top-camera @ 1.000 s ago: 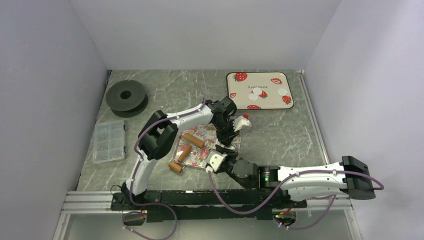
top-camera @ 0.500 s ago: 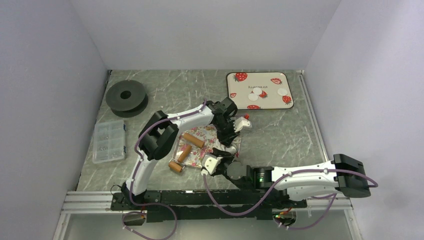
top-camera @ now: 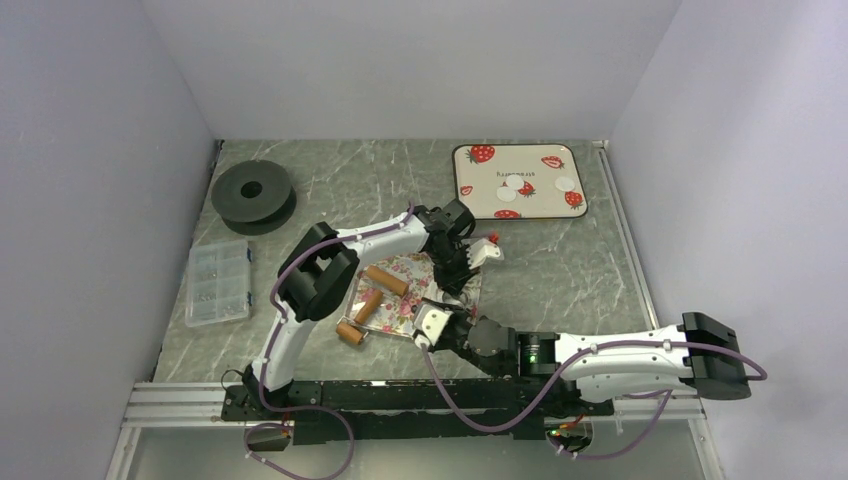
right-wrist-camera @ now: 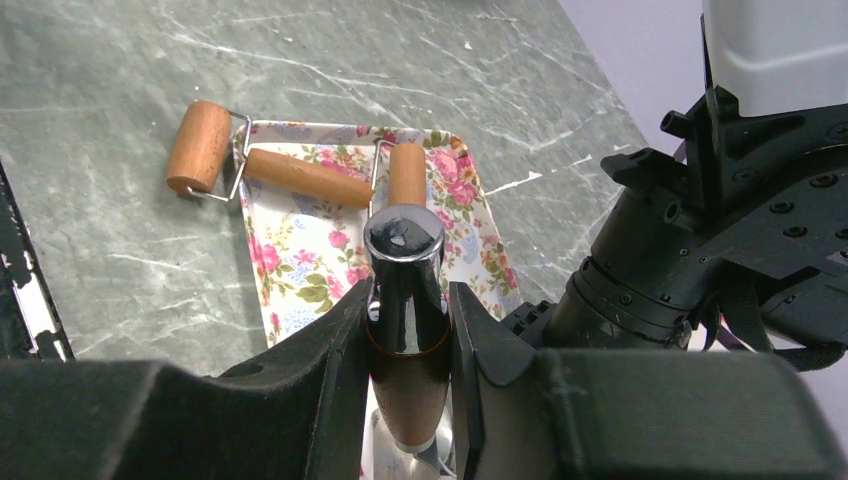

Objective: Roll out the dumpling wrappers from the dough
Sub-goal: Remove the dumpling wrapper from the work surface.

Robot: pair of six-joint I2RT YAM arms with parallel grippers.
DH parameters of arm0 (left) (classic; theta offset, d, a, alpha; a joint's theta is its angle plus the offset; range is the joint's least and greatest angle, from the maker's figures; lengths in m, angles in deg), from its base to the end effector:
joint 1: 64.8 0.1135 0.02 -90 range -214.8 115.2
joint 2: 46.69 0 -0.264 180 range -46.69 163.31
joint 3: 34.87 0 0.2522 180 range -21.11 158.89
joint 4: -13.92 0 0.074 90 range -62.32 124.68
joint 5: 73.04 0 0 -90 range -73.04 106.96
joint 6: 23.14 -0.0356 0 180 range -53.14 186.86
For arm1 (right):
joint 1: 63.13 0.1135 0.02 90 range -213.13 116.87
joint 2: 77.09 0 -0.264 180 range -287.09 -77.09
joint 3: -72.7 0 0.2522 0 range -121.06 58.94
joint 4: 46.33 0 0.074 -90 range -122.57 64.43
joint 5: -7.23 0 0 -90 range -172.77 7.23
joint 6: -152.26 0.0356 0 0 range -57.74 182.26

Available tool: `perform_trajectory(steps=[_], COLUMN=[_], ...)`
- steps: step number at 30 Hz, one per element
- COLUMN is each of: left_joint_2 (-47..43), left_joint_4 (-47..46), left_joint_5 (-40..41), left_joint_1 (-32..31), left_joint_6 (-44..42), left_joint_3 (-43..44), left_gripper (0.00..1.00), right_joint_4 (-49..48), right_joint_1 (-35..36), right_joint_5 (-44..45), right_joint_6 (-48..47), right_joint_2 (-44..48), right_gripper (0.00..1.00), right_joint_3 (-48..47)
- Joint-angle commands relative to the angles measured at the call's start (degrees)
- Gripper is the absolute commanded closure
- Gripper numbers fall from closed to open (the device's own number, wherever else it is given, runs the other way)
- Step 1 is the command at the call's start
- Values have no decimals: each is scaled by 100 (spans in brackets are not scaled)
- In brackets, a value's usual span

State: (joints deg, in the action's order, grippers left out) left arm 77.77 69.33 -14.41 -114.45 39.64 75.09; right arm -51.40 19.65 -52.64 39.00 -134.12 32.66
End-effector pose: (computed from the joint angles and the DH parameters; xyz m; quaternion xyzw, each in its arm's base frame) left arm 0.2768 -0.3545 0.1700 0.6262 0.7133 -0.2938 0.1129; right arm 0.0454 0.2161 0.2396 -0.5007 0.5819 0.1266 0.6282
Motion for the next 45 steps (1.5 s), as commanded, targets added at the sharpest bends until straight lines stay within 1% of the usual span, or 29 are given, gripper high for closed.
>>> perform_trajectory(steps=[1, 12, 17, 22, 26, 32, 39, 45], left_joint_2=[-140, -183, -205, -164, -135, -124, -140, -209], left_joint_4=[-73, -112, -84, 13, 89, 130, 293, 305], left_joint_5=[0, 17, 24, 1, -52, -52, -291, -451], left_joint_1=[-58, -63, -63, -66, -40, 61, 141, 393], left_joint_6=[50, 33, 0, -20, 16, 92, 136, 281], left_joint_3=[-28, -98, -75, 90, 219, 360, 478, 478], left_gripper=[83, 83, 83, 84, 84, 85, 85, 85], right_joint_4=[-455, -582, -253, -41, 241, 239, 372, 333], right_joint_1=[-9, -39, -96, -159, -222, -266, -400, -507], right_joint_5=[-237, -438, -38, -90, 204, 623, 633, 197], right_joint_6=[330, 296, 298, 316, 336, 370, 580, 745], right_joint_2=[158, 114, 291, 517, 542, 570, 598, 607], right_gripper=[100, 100, 100, 100, 100, 100, 100, 100], right_joint_3=[18, -190, -259, -403, -551, -538, -433, -378])
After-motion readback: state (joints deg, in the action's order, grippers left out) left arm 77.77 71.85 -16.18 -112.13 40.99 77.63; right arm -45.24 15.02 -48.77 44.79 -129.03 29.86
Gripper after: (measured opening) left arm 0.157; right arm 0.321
